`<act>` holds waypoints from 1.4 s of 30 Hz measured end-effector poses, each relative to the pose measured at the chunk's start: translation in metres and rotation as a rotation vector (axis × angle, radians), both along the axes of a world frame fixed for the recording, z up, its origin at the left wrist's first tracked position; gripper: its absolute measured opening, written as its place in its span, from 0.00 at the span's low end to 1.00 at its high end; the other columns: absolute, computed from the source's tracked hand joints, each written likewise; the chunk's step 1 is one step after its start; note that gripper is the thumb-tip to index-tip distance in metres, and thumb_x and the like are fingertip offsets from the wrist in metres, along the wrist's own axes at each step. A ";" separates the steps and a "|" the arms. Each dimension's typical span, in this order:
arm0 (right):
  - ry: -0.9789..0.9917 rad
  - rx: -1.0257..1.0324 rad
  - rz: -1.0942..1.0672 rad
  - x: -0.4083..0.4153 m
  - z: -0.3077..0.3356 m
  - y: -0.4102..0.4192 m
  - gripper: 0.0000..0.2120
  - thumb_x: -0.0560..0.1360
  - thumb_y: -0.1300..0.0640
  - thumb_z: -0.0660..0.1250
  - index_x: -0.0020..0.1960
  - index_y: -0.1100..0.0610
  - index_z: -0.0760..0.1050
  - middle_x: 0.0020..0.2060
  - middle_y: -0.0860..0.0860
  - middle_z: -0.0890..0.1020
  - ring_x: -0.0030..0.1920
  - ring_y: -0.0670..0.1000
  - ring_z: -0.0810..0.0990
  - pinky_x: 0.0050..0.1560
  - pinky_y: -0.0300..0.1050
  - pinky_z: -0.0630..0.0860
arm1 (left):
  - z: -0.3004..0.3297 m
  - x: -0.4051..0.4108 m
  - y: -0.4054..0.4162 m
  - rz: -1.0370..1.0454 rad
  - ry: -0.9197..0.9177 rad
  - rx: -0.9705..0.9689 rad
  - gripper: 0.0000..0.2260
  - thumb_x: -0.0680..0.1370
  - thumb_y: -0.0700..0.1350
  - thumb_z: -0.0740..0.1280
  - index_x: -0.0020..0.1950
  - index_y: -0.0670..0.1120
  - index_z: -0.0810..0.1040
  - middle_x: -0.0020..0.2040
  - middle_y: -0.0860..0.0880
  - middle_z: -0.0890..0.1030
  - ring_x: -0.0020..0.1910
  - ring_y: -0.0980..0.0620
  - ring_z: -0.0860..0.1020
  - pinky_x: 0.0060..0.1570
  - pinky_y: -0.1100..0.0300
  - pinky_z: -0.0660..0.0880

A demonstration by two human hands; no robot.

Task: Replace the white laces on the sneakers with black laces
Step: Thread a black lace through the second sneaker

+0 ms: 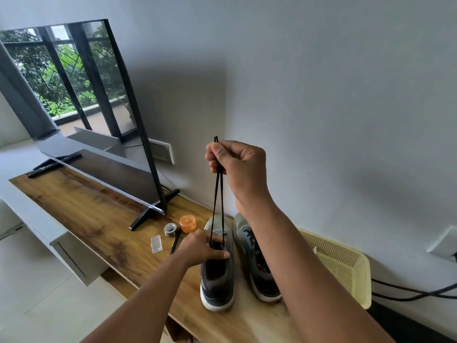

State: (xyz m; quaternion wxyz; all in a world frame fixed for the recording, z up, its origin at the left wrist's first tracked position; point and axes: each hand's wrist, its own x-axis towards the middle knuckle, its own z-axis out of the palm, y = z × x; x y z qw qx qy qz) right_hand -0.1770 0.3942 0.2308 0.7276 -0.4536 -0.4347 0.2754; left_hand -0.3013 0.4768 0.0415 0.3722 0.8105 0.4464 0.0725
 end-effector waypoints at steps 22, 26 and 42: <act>-0.167 -0.142 0.076 0.006 0.002 -0.011 0.06 0.80 0.62 0.70 0.51 0.61 0.87 0.41 0.53 0.88 0.42 0.43 0.84 0.44 0.33 0.78 | 0.025 -0.004 -0.005 0.010 -0.132 -0.011 0.06 0.75 0.51 0.79 0.49 0.52 0.87 0.50 0.54 0.85 0.52 0.56 0.81 0.44 0.68 0.74; -0.350 -0.240 0.040 0.012 -0.001 -0.018 0.05 0.78 0.59 0.74 0.46 0.57 0.88 0.40 0.48 0.88 0.48 0.44 0.86 0.53 0.37 0.79 | 0.040 -0.011 -0.013 -0.008 -0.090 0.120 0.03 0.74 0.48 0.79 0.45 0.51 0.87 0.44 0.55 0.81 0.46 0.56 0.78 0.41 0.62 0.73; -0.303 -0.880 0.031 -0.002 -0.117 -0.018 0.04 0.73 0.63 0.79 0.46 0.60 0.85 0.43 0.57 0.87 0.43 0.55 0.88 0.48 0.52 0.86 | 0.060 -0.018 -0.047 0.158 0.053 0.001 0.09 0.75 0.35 0.74 0.46 0.49 0.88 0.46 0.48 0.85 0.45 0.53 0.84 0.38 0.65 0.81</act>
